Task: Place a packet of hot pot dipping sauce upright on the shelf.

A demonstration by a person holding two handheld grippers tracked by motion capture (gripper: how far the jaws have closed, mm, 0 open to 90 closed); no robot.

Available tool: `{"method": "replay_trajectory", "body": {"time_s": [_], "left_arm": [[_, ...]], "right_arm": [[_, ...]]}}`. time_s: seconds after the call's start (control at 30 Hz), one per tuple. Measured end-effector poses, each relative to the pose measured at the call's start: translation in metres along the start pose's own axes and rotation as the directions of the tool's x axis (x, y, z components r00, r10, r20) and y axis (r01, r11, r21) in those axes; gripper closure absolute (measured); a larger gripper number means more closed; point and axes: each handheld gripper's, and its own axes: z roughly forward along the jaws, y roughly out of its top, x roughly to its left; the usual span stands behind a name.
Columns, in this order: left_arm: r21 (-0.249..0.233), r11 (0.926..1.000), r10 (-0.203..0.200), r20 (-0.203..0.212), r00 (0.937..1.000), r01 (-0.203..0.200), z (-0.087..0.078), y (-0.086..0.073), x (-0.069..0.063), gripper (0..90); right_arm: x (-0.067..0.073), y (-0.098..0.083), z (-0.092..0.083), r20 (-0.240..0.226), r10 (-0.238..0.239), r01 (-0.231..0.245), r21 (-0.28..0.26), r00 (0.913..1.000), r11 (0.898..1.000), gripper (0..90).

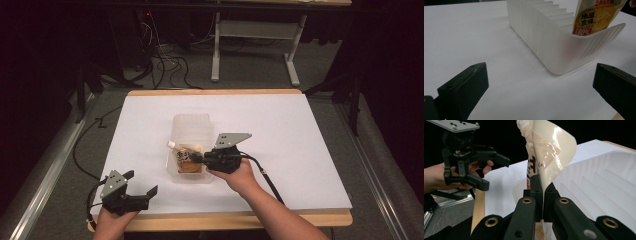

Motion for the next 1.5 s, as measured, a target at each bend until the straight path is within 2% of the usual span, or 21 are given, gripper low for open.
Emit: {"method": "replay_trajectory", "body": {"time_s": [0.07, 0.23, 0.3, 0.53, 0.57, 0.67, 0.7, 0.73, 0.77, 0.8, 0.83, 0.87, 0.9, 1.0, 1.03, 1.1, 1.2, 1.27, 1.37, 1.47, 1.5], "left_arm": [[0.008, 0.9999, 0.006, 0.004, 1.0, -0.006, 0.001, 0.0, 0.0, 0.6], [0.007, 0.9999, 0.008, 0.01, 0.9999, -0.008, 0.001, 0.0, 0.0, 0.6], [0.007, 0.9999, 0.01, 0.011, 0.9999, -0.01, 0.001, 0.001, 0.0, 0.6], [0.01, 0.9998, 0.015, 0.013, 0.9998, -0.015, 0.001, 0.0, 0.0, 0.6], [-0.003, 1.0, 0.007, 0.01, 0.9999, -0.007, 0.0, 0.001, 0.0, 0.6], [0.002, 1.0, 0.006, 0.009, 0.9999, -0.006, 0.001, 0.0, 0.0, 0.6], [0.008, 1.0, 0.006, 0.01, 0.9999, -0.006, 0.001, 0.0, 0.0, 0.6], [0.008, 1.0, 0.006, 0.01, 0.9999, -0.006, 0.001, 0.0, 0.0, 0.6], [-0.003, 1.0, 0.005, 0.006, 1.0, -0.005, 0.0, 0.001, -0.001, 0.6], [-0.003, 1.0, 0.005, 0.006, 1.0, -0.005, 0.0, 0.001, -0.001, 0.6], [-0.003, 1.0, 0.009, 0.002, 1.0, -0.009, 0.0, 0.001, -0.002, 0.6], [-0.003, 1.0, 0.009, 0.002, 1.0, -0.009, 0.0, 0.001, -0.002, 0.6], [0.0, 1.0, 0.009, 0.003, 0.9999, -0.009, -0.001, 0.001, -0.002, 0.6], [-0.004, 1.0, 0.005, 0.0, 1.0, -0.005, -0.002, 0.0, -0.002, 0.6], [-0.005, 1.0, 0.002, -0.002, 1.0, -0.002, -0.002, 0.0, -0.001, 0.6], [-0.002, 1.0, 0.003, -0.001, 1.0, -0.003, -0.002, 0.0, 0.0, 0.6], [0.0, 1.0, 0.006, 0.003, 1.0, -0.006, -0.002, 0.0, 0.0, 0.6], [-0.002, 1.0, 0.007, 0.004, 1.0, -0.007, -0.001, 0.0, -0.001, 0.6], [0.009, 0.9999, 0.011, 0.008, 0.9999, -0.011, 0.0, -0.001, -0.001, 0.6], [0.003, 1.0, 0.008, 0.004, 1.0, -0.008, 0.0, 0.0, -0.001, 0.6], [0.005, 1.0, 0.008, 0.005, 1.0, -0.008, 0.0, 0.0, -0.001, 0.6]], "right_arm": [[-0.001, -0.004, 0.001, 0.001, 0.012, -0.012, -0.009, 0.9999, 1.0, 90.0], [-0.003, -0.02, 0.007, 0.014, 0.025, -0.025, 0.035, 0.9996, 0.999, 90.0], [-0.003, -0.025, 0.007, 0.003, 0.029, -0.029, 0.021, 0.9996, 0.999, 90.0], [-0.001, -0.03, 0.002, 0.014, 0.029, -0.029, 0.034, 0.9995, 0.999, 85.5], [-0.001, -0.03, 0.001, 0.02, 0.032, -0.032, 0.036, 0.9993, 0.999, 80.6], [-0.002, -0.029, 0.0, 0.024, 0.038, -0.038, 0.028, 0.999, 0.999, 76.1], [-0.002, -0.028, 0.0, 0.03, 0.048, -0.049, 0.019, 0.9984, 0.999, 69.2], [-0.002, -0.028, 0.0, 0.03, 0.048, -0.049, 0.019, 0.9984, 0.999, 69.2], [-0.002, -0.026, 0.0, 0.032, 0.055, -0.055, 0.015, 0.998, 0.998, 61.1], [-0.002, -0.026, 0.0, 0.032, 0.055, -0.055, 0.015, 0.998, 0.998, 61.1], [0.0, -0.025, 0.001, 0.032, 0.051, -0.051, 0.019, 0.9982, 0.998, 53.3], [0.0, -0.025, 0.001, 0.032, 0.051, -0.051, 0.019, 0.9982, 0.998, 53.3], [0.0, -0.024, 0.002, 0.03, 0.051, -0.052, 0.017, 0.9982, 0.999, 48.0], [0.0, -0.023, 0.004, 0.026, 0.052, -0.052, 0.016, 0.9983, 0.999, 42.9], [0.001, -0.022, 0.005, 0.034, 0.051, -0.051, 0.015, 0.9981, 0.999, 37.0], [0.002, -0.022, 0.005, 0.053, 0.033, -0.034, 0.014, 0.998, 0.999, 33.7], [0.003, -0.02, 0.005, 0.062, 0.024, -0.024, 0.006, 0.9978, 1.0, 25.8], [0.003, -0.02, 0.005, 0.063, 0.022, -0.023, 0.004, 0.9978, 1.0, 23.9], [0.004, -0.016, -0.003, 0.078, 0.021, -0.019, -0.017, 0.9968, 1.0, 17.1], [0.004, -0.014, -0.01, 0.087, 0.018, -0.016, -0.024, 0.9961, 1.0, 15.5], [0.004, -0.013, -0.017, 0.1, 0.014, -0.011, -0.036, 0.9949, 0.999, 14.8]]}}
